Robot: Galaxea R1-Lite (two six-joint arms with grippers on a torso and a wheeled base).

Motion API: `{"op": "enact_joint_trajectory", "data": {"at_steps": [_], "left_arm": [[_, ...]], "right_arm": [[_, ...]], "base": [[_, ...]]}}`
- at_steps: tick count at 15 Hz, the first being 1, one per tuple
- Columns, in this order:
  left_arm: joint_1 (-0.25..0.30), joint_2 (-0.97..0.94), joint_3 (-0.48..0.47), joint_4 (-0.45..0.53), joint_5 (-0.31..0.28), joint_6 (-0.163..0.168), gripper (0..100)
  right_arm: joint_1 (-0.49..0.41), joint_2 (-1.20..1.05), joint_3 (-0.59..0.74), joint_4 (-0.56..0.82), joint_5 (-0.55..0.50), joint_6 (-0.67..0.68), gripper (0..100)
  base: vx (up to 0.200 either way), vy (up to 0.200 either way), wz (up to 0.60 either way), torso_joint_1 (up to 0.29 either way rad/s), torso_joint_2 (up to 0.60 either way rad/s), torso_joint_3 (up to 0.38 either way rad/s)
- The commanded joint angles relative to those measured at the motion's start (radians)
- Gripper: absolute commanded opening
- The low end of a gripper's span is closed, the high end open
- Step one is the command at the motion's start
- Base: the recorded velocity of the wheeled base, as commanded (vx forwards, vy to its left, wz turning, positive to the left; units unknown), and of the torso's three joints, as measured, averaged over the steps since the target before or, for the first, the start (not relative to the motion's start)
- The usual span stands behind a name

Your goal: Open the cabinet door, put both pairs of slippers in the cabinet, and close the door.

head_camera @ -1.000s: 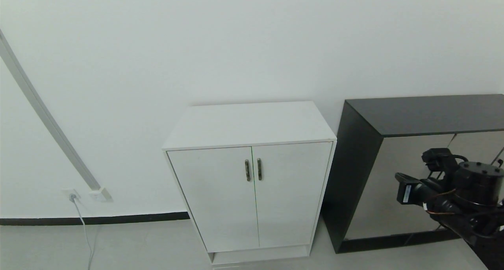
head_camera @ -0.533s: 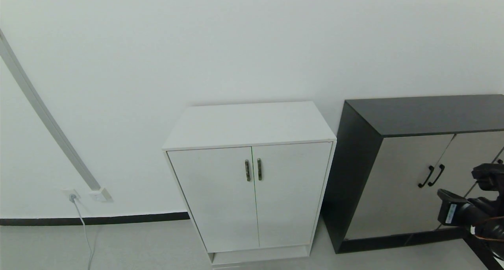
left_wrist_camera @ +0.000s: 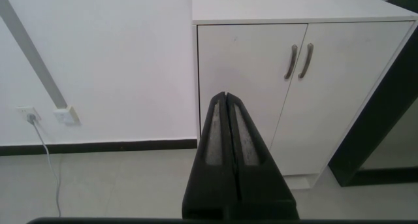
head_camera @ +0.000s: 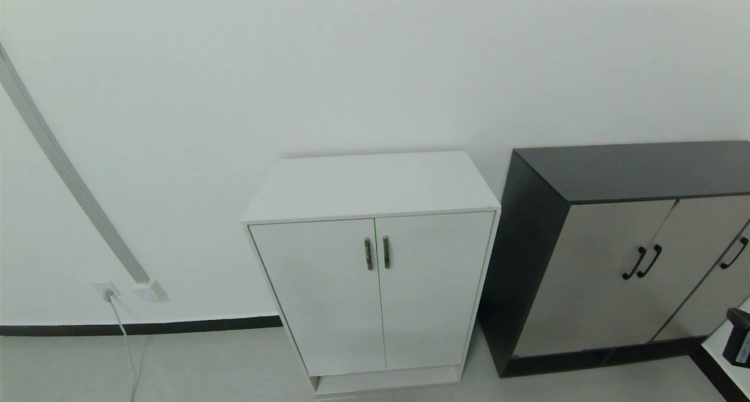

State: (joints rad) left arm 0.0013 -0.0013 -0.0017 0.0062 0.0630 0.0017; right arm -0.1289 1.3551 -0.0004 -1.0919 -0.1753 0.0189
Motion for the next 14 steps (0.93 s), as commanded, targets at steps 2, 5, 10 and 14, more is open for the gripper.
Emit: {"op": "enact_joint_trajectory", "data": {"at_steps": [2, 5, 10, 14], "left_arm": [[0.000, 0.001, 0.000, 0.000, 0.001, 0.000, 0], [0.000, 0.001, 0.000, 0.000, 0.001, 0.000, 0], [0.000, 0.001, 0.000, 0.000, 0.000, 0.000, 0], [0.000, 0.001, 0.000, 0.000, 0.000, 0.000, 0]], "right_arm": [[-0.014, -0.297, -0.001, 0.234, 0.051, -0.048, 0], [-0.014, -0.430, -0.001, 0.399, 0.158, -0.050, 0], [-0.009, -0.594, 0.000, 0.698, 0.244, -0.091, 0], [0.014, -0.680, 0.000, 0.846, 0.277, -0.093, 0]], "base": [[0.000, 0.000, 0.00, 0.000, 0.00, 0.000], [0.000, 0.000, 0.00, 0.000, 0.00, 0.000], [0.000, 0.000, 0.00, 0.000, 0.00, 0.000], [0.000, 0.000, 0.00, 0.000, 0.00, 0.000]]}}
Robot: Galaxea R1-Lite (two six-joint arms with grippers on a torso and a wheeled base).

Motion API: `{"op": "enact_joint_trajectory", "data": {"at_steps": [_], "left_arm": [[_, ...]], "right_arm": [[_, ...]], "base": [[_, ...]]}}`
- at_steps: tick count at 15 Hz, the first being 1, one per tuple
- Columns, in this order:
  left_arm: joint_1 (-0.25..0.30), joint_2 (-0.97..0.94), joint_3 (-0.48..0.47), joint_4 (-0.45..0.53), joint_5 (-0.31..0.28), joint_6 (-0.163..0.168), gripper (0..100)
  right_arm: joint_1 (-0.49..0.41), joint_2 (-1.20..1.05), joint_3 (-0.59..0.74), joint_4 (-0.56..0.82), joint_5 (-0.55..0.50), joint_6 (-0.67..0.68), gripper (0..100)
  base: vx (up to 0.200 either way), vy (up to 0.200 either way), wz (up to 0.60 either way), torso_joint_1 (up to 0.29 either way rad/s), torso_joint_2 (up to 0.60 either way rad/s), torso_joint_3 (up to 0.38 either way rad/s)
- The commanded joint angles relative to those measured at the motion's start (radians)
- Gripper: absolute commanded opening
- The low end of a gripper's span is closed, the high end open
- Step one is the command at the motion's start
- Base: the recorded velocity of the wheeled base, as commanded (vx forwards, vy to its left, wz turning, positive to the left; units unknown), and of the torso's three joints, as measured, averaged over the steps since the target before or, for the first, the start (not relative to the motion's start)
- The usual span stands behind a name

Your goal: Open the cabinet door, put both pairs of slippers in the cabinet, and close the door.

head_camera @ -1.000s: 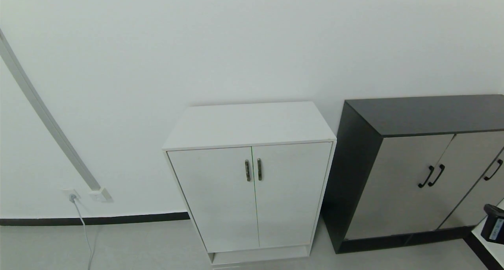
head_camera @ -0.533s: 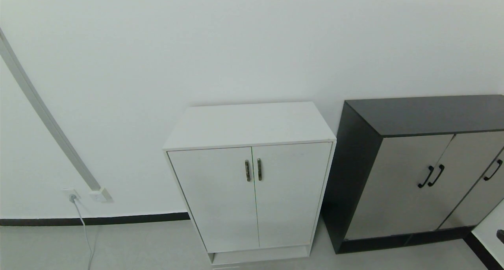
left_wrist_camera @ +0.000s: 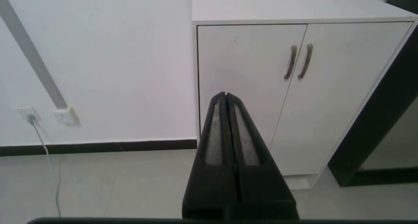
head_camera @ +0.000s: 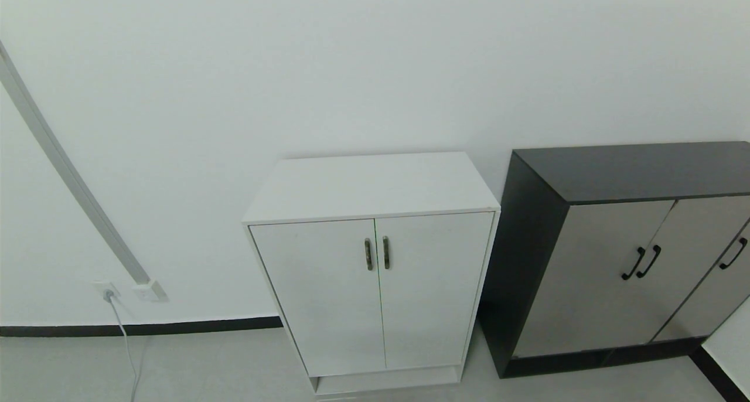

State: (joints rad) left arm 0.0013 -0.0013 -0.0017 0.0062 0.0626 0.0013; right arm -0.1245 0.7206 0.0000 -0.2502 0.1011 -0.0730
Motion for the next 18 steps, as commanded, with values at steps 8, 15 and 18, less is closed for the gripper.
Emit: {"op": "enact_joint_trajectory", "data": {"at_steps": [8, 15, 18], "left_arm": [[0.000, 0.001, 0.000, 0.000, 0.000, 0.000, 0], [0.000, 0.001, 0.000, 0.000, 0.002, -0.001, 0], [0.000, 0.001, 0.000, 0.000, 0.002, -0.001, 0]], "right_arm": [[0.166, -0.198, -0.002, 0.256, -0.006, 0.015, 0], [0.163, -0.331, -0.002, 0.256, -0.029, 0.065, 0], [0.164, -0.411, -0.002, 0.256, -0.029, 0.065, 0]], "base": [[0.000, 0.000, 0.00, 0.000, 0.00, 0.000], [0.000, 0.000, 0.00, 0.000, 0.00, 0.000], [0.000, 0.000, 0.00, 0.000, 0.00, 0.000]]}}
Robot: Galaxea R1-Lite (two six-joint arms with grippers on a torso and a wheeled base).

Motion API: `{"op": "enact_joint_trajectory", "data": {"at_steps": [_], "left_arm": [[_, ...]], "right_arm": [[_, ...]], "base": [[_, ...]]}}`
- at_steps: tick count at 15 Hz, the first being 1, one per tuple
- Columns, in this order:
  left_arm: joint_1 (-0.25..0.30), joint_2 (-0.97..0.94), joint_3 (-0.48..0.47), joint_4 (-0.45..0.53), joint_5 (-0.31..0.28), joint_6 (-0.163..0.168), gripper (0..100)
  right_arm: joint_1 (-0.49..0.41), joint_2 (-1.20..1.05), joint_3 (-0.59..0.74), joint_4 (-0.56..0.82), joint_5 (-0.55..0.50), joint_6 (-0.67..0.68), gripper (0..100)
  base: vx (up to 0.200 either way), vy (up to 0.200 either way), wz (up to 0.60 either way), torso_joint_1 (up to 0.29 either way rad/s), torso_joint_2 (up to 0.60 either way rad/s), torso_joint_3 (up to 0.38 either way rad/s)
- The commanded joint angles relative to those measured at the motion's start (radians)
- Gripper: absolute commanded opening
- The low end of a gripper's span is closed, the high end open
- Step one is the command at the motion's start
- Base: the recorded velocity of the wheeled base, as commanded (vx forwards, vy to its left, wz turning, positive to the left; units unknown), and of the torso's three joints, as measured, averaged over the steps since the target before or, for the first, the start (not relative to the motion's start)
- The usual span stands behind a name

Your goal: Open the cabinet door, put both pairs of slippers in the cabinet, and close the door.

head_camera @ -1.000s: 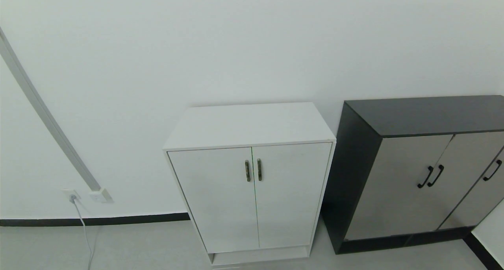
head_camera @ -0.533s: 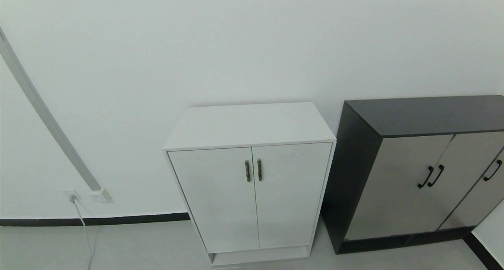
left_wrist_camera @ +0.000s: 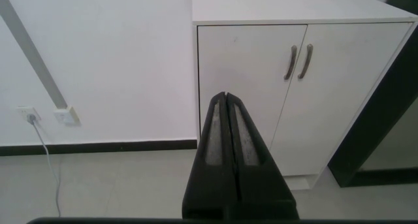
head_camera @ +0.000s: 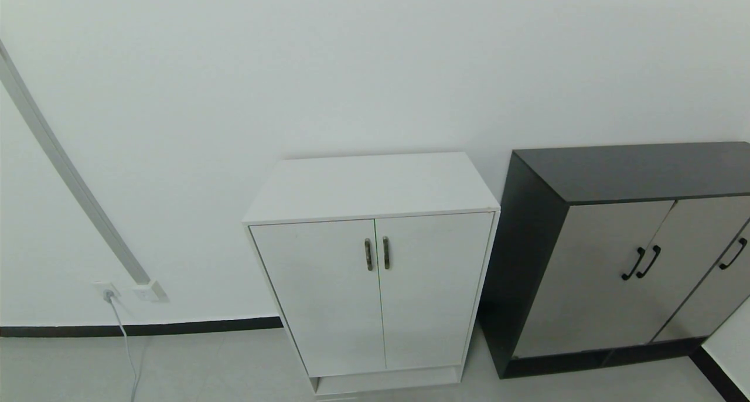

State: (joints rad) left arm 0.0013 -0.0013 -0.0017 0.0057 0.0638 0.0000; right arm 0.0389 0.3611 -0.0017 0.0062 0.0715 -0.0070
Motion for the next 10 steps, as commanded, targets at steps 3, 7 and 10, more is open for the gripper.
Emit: {"op": "enact_joint_trajectory", "data": {"at_steps": [3, 7, 10], "left_arm": [[0.000, 0.001, 0.000, 0.000, 0.001, 0.000, 0], [0.000, 0.001, 0.000, 0.000, 0.001, 0.000, 0], [0.000, 0.001, 0.000, 0.000, 0.001, 0.000, 0]], "right_arm": [[0.001, -0.149, 0.000, 0.001, 0.001, -0.001, 0], [-0.001, -0.289, 0.000, 0.000, -0.001, 0.001, 0], [-0.036, -0.361, 0.000, 0.000, -0.004, 0.001, 0]], "base": [[0.000, 0.000, 0.00, 0.000, 0.00, 0.000], [0.000, 0.000, 0.00, 0.000, 0.00, 0.000], [0.000, 0.000, 0.00, 0.000, 0.00, 0.000]]}}
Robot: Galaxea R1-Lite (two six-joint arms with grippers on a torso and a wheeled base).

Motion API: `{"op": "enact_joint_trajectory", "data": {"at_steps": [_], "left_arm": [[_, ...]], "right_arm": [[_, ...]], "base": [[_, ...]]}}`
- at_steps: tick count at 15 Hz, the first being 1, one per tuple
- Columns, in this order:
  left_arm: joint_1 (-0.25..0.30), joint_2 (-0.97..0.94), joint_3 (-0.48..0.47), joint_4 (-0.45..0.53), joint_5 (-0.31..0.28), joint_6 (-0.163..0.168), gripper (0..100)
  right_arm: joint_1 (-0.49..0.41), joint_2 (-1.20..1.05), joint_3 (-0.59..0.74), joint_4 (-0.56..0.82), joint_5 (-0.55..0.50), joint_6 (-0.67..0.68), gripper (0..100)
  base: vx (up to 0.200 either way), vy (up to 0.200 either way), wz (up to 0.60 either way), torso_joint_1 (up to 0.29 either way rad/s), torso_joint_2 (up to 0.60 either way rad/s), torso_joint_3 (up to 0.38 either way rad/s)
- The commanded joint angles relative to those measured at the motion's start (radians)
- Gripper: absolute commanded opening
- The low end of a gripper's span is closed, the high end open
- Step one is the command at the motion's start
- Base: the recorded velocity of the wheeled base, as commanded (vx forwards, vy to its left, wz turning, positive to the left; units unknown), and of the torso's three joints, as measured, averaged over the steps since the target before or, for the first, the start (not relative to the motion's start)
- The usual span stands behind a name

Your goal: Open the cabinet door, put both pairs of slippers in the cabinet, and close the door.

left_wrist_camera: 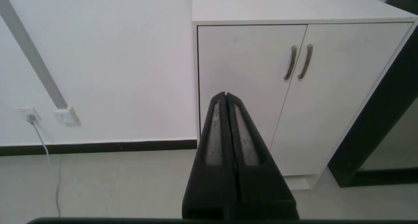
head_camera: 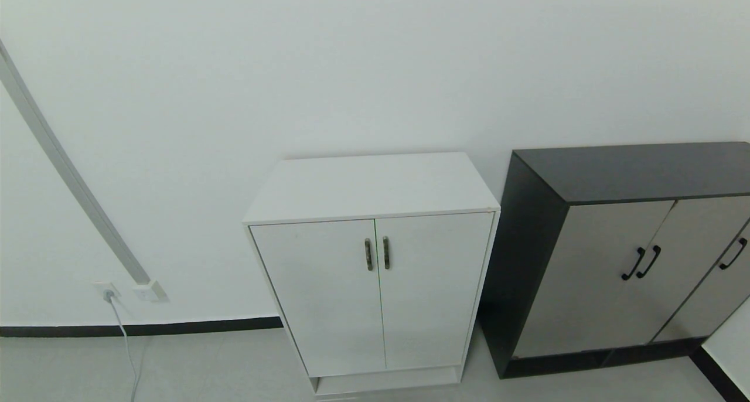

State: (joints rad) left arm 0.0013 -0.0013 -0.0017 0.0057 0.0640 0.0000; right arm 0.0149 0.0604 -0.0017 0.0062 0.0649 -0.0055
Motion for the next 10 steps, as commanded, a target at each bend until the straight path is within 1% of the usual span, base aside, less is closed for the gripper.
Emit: {"op": "enact_joint_trajectory", "data": {"at_steps": [1, 2, 3, 4, 6, 8, 10], "left_arm": [[0.000, 0.001, 0.000, 0.000, 0.000, 0.000, 0], [0.000, 0.001, 0.000, 0.000, 0.000, 0.000, 0], [0.000, 0.001, 0.000, 0.000, 0.000, 0.000, 0], [0.000, 0.001, 0.000, 0.000, 0.000, 0.000, 0], [0.000, 0.001, 0.000, 0.000, 0.000, -0.002, 0], [0.000, 0.001, 0.000, 0.000, 0.003, -0.017, 0], [0.000, 0.001, 0.000, 0.000, 0.000, -0.014, 0]], "right_arm": [[-0.013, -0.060, 0.002, -0.002, -0.054, 0.001, 0], [-0.013, -0.060, 0.002, -0.003, -0.093, 0.018, 0], [-0.013, -0.060, 0.002, -0.005, -0.103, 0.036, 0], [-0.013, -0.060, 0.002, -0.014, -0.134, 0.090, 0], [-0.013, -0.060, 0.002, -0.015, -0.145, 0.099, 0], [-0.013, -0.060, 0.002, -0.015, -0.146, 0.101, 0], [-0.015, -0.060, 0.002, -0.014, -0.146, 0.099, 0]], "base": [[0.000, 0.000, 0.00, 0.000, 0.00, 0.000], [0.000, 0.000, 0.00, 0.000, 0.00, 0.000], [0.000, 0.000, 0.00, 0.000, 0.00, 0.000], [0.000, 0.000, 0.00, 0.000, 0.00, 0.000], [0.000, 0.000, 0.00, 0.000, 0.00, 0.000], [0.000, 0.000, 0.00, 0.000, 0.00, 0.000], [0.000, 0.000, 0.00, 0.000, 0.00, 0.000]]}}
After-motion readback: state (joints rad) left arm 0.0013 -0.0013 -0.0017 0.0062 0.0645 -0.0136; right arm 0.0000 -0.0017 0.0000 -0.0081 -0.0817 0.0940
